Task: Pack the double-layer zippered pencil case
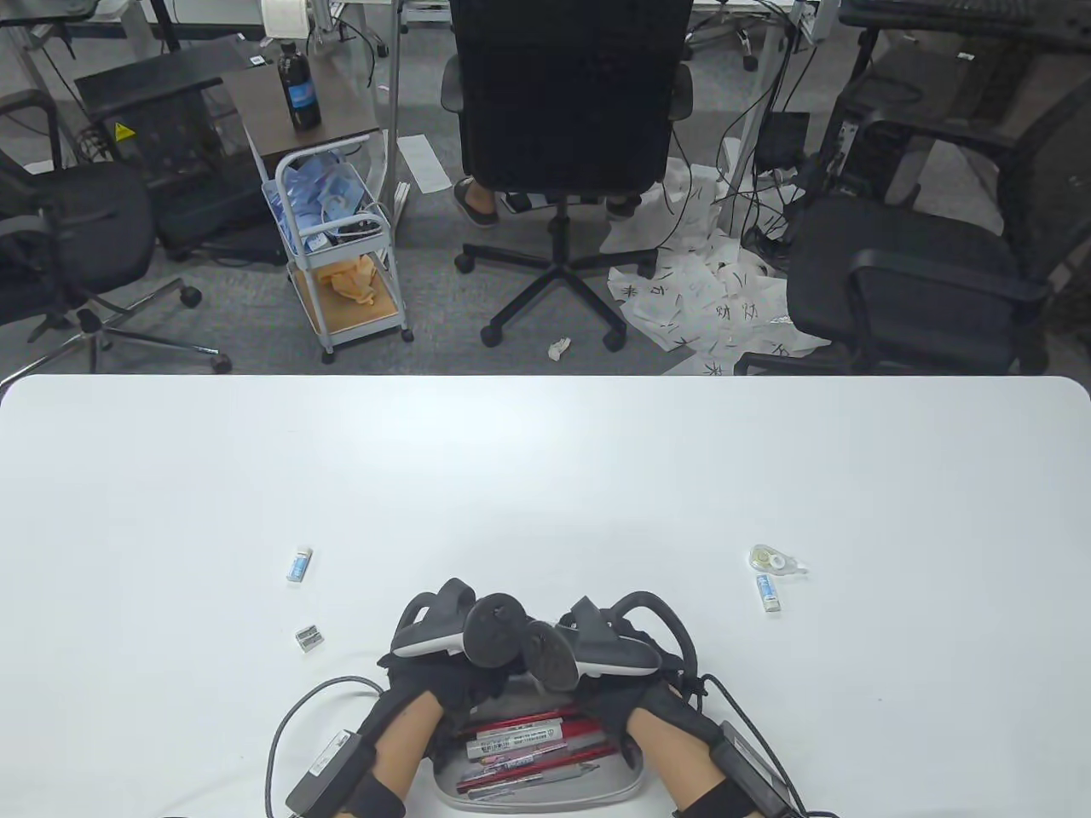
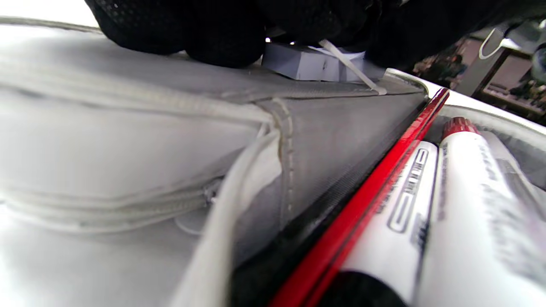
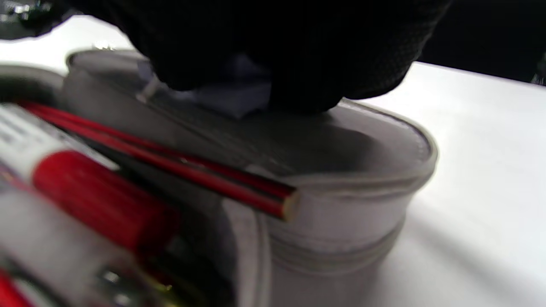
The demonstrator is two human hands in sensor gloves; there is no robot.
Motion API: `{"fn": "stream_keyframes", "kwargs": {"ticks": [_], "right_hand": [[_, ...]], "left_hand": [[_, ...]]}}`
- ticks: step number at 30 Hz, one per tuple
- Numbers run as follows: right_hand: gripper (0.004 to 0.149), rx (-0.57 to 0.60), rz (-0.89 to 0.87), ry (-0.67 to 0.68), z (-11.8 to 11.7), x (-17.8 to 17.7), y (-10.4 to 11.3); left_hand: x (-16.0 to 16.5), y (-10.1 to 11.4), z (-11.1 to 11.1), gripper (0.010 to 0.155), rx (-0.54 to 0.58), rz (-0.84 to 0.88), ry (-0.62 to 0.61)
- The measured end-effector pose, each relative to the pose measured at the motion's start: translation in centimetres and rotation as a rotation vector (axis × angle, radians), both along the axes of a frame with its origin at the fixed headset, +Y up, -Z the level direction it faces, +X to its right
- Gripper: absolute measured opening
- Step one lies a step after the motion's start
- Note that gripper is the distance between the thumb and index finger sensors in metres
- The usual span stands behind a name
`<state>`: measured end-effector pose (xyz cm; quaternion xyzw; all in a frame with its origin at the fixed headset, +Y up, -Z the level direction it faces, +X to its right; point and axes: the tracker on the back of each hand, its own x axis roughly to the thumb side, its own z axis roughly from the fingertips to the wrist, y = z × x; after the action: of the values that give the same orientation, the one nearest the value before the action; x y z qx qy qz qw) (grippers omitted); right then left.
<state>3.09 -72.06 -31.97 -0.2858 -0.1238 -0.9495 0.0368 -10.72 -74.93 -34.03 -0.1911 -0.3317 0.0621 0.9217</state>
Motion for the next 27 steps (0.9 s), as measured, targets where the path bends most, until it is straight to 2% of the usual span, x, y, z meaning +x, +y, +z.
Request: {"fn": "stream_keyframes", "kwargs": {"ticks": [3, 5, 6, 9, 11, 12, 13, 14, 15, 17, 19, 21, 25, 27], "right_hand": [[0.048, -0.011, -0.076, -0.097, -0.8, 1.9, 0.5], [0.046, 0.012, -0.035, -0.197, -1.6, 3.5, 0.2], [0.050, -0.018, 0.007, -0.249, -1.9, 4.3, -0.3], [0.073, -0.162, 0.014, -0.350, -2.8, 6.8, -2.2], [0.072, -0.315, -0.124, -0.391, -3.2, 7.9, -3.4], [0.070, -0.393, -0.214, -0.424, -3.3, 8.3, -4.0], [0.070, -0.400, -0.248, -0.460, -3.3, 8.5, -4.2], [0.069, -0.393, -0.260, -0.446, -3.4, 8.8, -4.3], [0.064, -0.393, -0.245, -0.434, -3.5, 8.8, -4.4], [0.061, -0.356, -0.226, -0.419, -3.4, 8.7, -4.3], [0.061, -0.368, -0.230, -0.408, -3.5, 8.6, -4.3], [0.059, -0.368, -0.225, -0.410, -3.5, 8.5, -4.5], [0.059, -0.327, -0.207, -0.395, -3.3, 8.3, -4.4], [0.057, -0.306, -0.206, -0.398, -3.3, 8.3, -4.5]], "left_hand": [[-0.3, 0.2, -0.1, 0.040, -0.004, 0.020, 0.012], [-1.0, 0.6, -0.4, 0.042, -0.040, 0.047, 0.024], [-1.4, 1.0, -0.6, 0.045, -0.062, 0.076, 0.039], [-3.8, 3.1, -0.8, 0.044, -0.057, 0.123, 0.125], [-5.3, 4.0, -0.4, 0.040, -0.004, 0.149, 0.152], [-6.1, 4.2, 0.1, 0.041, 0.070, 0.133, 0.175], [-6.6, 4.2, 0.4, 0.040, 0.111, 0.071, 0.179], [-7.4, 4.0, 0.9, 0.041, 0.112, -0.077, 0.167], [-7.9, 3.9, 1.3, 0.042, 0.108, -0.144, 0.173], [-8.9, 2.9, 2.2, 0.042, 0.006, -0.215, 0.163], [-9.3, 1.7, 3.0, 0.051, -0.153, -0.133, 0.196], [-9.1, 0.6, 3.4, 0.057, -0.235, -0.056, 0.185], [-9.1, 0.4, 4.0, 0.062, -0.208, -0.043, 0.182], [-9.1, -0.3, 4.4, 0.067, -0.243, -0.059, 0.188]]}}
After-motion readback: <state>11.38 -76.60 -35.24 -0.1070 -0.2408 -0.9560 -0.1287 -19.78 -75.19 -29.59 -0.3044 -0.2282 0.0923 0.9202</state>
